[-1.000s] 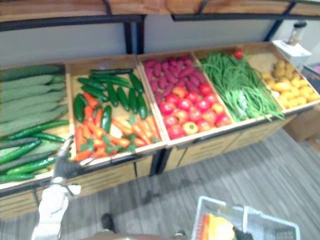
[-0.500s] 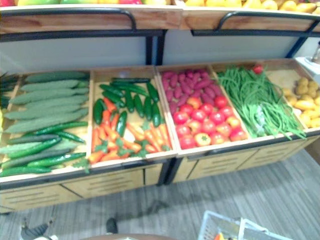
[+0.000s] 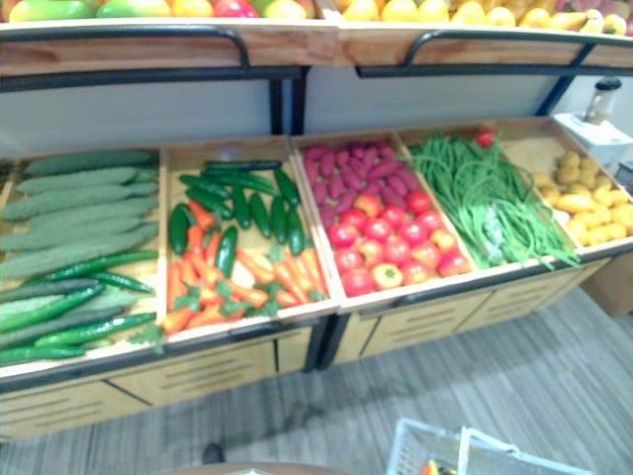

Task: Pick vegetable in the basket

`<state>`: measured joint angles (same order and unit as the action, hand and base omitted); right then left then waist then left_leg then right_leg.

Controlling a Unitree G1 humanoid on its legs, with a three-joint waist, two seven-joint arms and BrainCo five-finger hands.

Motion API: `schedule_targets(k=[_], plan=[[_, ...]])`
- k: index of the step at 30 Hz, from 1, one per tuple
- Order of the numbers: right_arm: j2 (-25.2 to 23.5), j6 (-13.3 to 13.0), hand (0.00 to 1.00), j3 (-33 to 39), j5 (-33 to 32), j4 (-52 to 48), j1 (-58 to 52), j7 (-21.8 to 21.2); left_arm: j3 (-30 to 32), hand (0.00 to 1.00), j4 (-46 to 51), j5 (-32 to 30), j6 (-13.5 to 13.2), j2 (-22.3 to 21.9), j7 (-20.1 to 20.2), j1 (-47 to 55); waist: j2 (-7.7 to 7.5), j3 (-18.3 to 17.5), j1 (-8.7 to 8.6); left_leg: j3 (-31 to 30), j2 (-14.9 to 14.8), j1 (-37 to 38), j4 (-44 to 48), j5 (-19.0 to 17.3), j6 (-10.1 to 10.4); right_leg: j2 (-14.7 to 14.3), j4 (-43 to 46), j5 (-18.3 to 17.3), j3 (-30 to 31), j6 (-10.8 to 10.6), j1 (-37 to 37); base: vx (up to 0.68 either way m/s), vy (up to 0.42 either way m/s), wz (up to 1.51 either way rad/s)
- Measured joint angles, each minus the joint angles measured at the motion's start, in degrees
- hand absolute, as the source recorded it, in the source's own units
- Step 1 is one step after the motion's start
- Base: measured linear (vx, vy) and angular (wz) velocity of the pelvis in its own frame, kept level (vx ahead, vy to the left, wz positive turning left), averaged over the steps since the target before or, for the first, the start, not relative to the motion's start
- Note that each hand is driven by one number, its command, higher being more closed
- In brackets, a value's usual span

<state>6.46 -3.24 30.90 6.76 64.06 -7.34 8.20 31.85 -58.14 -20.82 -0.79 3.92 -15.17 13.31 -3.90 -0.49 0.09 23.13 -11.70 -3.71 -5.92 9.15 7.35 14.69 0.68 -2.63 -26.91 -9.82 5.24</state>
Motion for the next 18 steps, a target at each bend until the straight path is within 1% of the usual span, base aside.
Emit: schedule_targets(k=[4, 6, 7, 8, 10, 11, 12, 13, 14, 15, 16, 17, 18], plan=[[-0.31, 0.0, 1.0, -1.28, -0.04, 0.73, 0.31, -0.06, -5.2, 0.0, -1.26, 0.51, -0.42, -0.06, 1.96, -0.67, -0.26, 0.15, -0.11, 0.43, 0.01, 0.32, -0.01, -0.17, 0.19, 0.04, -0.02, -0.07, 0.48, 0.12, -0.07, 0.01, -0.013, -0.07], [-0.41, 0.0, 1.0, -2.09, -0.07, 1.28, 0.37, -0.05, -6.85, 0.0, -1.27, 0.51, -0.59, -0.03, 2.15, -0.66, -0.48, 0.33, -0.08, 1.09, 0.01, 0.97, -0.01, -0.32, 0.41, 0.14, 0.04, -0.11, 1.03, 0.2, 0.07, 0.02, -0.009, -0.15], [-0.8, 0.0, 1.0, -2.14, -0.08, 1.32, 0.33, -0.04, -8.21, 0.0, -1.32, 0.47, -0.85, 0.03, 2.5, -0.82, -0.69, 0.73, -0.24, 1.58, 0.06, 1.75, -0.01, -0.59, 0.54, 0.4, 0.9, -0.49, 1.73, 0.82, 0.05, 0.02, -0.002, -0.15], [-0.82, 0.0, 1.0, -2.14, -0.08, 1.34, 0.33, -0.05, -8.53, 0.0, -1.32, 0.46, -0.92, 0.1, 2.54, -0.89, -0.69, 0.99, -0.24, 1.7, 0.06, 2.01, -0.01, -0.67, 0.53, 0.49, 1.3, -0.63, 1.92, 0.92, 0.04, 0.02, 0.008, -0.18], [-1.0, -0.03, 1.0, -1.97, -0.14, 1.06, 0.57, -0.07, -10.49, 0.0, -1.3, 0.25, -1.23, 1.2, 2.89, -1.47, -1.47, 2.64, -0.52, 2.92, 0.28, 3.52, 0.01, -1.34, 0.55, 1.4, 3.87, -1.84, 3.23, 1.38, -0.6, 0.01, 0.024, -0.29], [-1.3, -0.07, 1.0, -1.96, -0.14, -0.39, 0.48, -0.06, -11.97, 0.0, -1.65, 0.2, -1.18, 1.94, 3.13, -1.41, -1.28, 2.94, -0.86, 4.3, 0.43, 4.11, 0.02, -1.83, 0.64, 1.86, 5.61, -1.95, 5.48, 1.74, -2.21, 0.0, 0.056, -0.64], [-1.89, -0.51, 1.0, -2.1, -0.13, -1.93, 0.55, -0.03, -13.69, 0.0, -2.2, -0.76, -1.2, 3.0, 3.13, -1.82, -1.82, 2.84, -1.58, 6.23, 0.48, 4.32, 0.02, -2.19, 0.64, 2.05, 6.88, -1.42, 8.43, 1.85, -4.27, 0.0, 0.072, -0.79], [-1.95, -0.8, 1.0, -2.21, -0.13, -2.71, 0.58, -0.01, -14.57, 0.0, -2.57, -0.87, -1.22, 3.56, 3.13, -2.29, -1.69, 3.13, -1.59, 7.35, 0.32, 4.42, 0.01, -2.41, 0.68, 1.88, 7.52, -0.77, 10.33, 2.44, -5.58, 0.0, 0.069, -1.16], [-1.94, -1.23, 1.0, -2.66, -0.14, -3.89, 1.15, 0.0, -16.13, 0.0, -2.79, -1.87, -1.23, 4.13, 3.1, -3.72, -0.71, 4.56, -1.61, 10.5, -0.75, 5.01, 0.01, -2.83, 0.67, 0.51, 8.07, 2.55, 13.77, 4.54, -8.29, -0.01, 0.049, -1.1], [-2.04, -1.21, 1.0, -2.78, -0.18, -4.56, 1.29, -0.01, -16.42, 0.0, -2.78, -2.04, -1.24, 4.31, 3.11, -4.5, -0.28, 4.89, -1.71, 11.88, -1.16, 5.2, 0.08, -2.97, 0.73, 0.09, 7.97, 4.21, 13.85, 4.92, -9.29, -0.04, 0.086, -1.4], [-2.41, -1.24, 1.0, -3.21, -0.76, -5.38, 1.49, 0.07, -16.51, 0.0, -2.78, -2.04, -1.28, 4.46, 3.07, -5.83, -1.02, 5.97, -1.89, 14.64, -1.35, 5.28, 0.43, -3.41, 0.08, -0.28, 7.9, 7.77, 11.61, 6.92, -11.71, -0.05, 0.075, -1.28], [-2.37, -1.23, 1.0, -3.95, -1.31, -5.64, 1.9, 0.11, -16.47, 0.0, -2.79, -2.04, -1.41, 4.4, 3.1, -6.91, -0.28, 6.66, -1.66, 15.95, -1.48, 5.66, 0.34, -3.93, -0.63, -0.94, 6.28, 11.39, 8.85, 9.73, -12.75, -0.1, 0.056, -1.76], [-1.63, -1.09, 1.0, -4.49, -2.06, -4.64, 3.5, 0.25, -16.07, 0.0, -2.66, -2.04, -1.99, 3.89, 3.01, -7.05, 0.8, 7.85, -1.55, 19.93, -3.08, 6.47, 0.02, -4.11, -2.45, -1.41, 5.69, 12.49, 3.31, 12.54, -12.85, -0.1, 0.017, -1.53]])
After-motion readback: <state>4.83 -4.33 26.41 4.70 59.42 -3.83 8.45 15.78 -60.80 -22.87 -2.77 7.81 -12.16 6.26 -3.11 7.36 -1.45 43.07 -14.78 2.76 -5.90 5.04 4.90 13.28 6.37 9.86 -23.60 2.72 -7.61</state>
